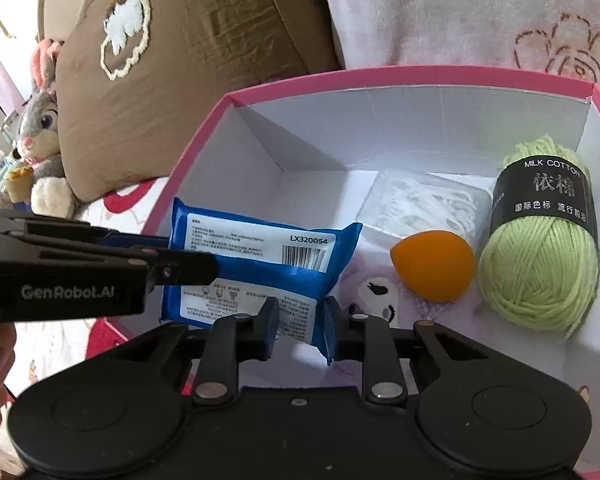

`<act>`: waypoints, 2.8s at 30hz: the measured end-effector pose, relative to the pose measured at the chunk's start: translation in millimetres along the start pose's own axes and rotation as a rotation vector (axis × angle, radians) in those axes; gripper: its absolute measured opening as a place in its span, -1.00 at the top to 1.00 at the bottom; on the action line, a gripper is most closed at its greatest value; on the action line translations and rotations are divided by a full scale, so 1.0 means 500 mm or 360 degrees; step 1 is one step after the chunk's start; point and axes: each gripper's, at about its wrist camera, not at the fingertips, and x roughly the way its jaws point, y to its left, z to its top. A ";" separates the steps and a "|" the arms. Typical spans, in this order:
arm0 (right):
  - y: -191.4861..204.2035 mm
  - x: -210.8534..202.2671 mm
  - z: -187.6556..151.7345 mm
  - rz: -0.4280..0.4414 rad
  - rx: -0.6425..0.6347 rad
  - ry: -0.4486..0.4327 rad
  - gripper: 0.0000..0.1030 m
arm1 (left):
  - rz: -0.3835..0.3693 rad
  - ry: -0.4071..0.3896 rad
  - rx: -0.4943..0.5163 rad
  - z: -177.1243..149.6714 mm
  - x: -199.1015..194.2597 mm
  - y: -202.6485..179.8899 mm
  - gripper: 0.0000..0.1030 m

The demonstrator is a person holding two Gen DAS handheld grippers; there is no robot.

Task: Organize objects
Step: 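Lower the wipes pack into the box and open the left gripper, then withdraw the left tool from the box toward the white packet, then move the left tool down to the small white packet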

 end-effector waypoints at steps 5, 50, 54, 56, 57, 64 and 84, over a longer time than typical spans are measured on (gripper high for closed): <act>-0.011 -0.016 -0.006 0.0003 0.0014 -0.0040 0.50 | 0.0123 -0.0019 0.0087 0.001 0.003 -0.031 0.37; 0.121 -0.406 -0.171 -0.0175 -0.0430 -0.0304 -0.34 | -0.0027 -0.0158 0.0011 -0.174 -0.358 -0.016 -0.42; 0.128 -0.423 -0.190 -0.0216 -0.0452 -0.0269 -0.85 | -0.0043 -0.0164 0.0024 -0.204 -0.377 -0.028 -0.48; 0.129 -0.429 -0.202 -0.0246 -0.0457 -0.0260 -0.85 | -0.0053 -0.0159 0.0040 -0.215 -0.383 -0.036 -0.53; 0.129 -0.433 -0.209 -0.0255 -0.0462 -0.0256 -0.85 | -0.0053 -0.0157 0.0056 -0.220 -0.386 -0.041 -0.54; 0.116 -0.457 -0.262 -0.0246 -0.0451 -0.0212 -0.85 | -0.0086 -0.0139 0.0177 -0.253 -0.394 -0.082 -0.72; 0.057 -0.448 -0.391 -0.0144 -0.0360 -0.0037 -0.85 | -0.0213 0.0059 0.0160 -0.370 -0.272 -0.135 -0.87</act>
